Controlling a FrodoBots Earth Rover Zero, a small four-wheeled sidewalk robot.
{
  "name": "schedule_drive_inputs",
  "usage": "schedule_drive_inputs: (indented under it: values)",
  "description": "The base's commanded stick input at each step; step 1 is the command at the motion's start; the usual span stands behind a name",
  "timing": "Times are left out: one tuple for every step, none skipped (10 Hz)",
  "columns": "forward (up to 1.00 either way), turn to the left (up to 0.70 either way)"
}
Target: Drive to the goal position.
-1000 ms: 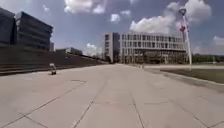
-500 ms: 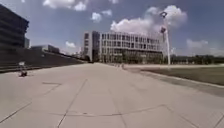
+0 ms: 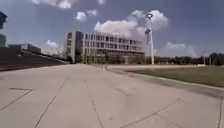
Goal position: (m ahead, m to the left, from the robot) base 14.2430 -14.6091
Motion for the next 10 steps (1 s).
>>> schedule_drive_inputs:
  values:
    - [0.70, 0.00]
    - [0.70, 0.01]
    - [0.70, 0.02]
    - [0.70, 0.13]
    - [0.70, 0.30]
    - [0.70, 0.35]
    - [0.70, 0.22]
    - [0.70, 0.02]
    - [0.70, 0.00]
    - [0.70, 0.00]
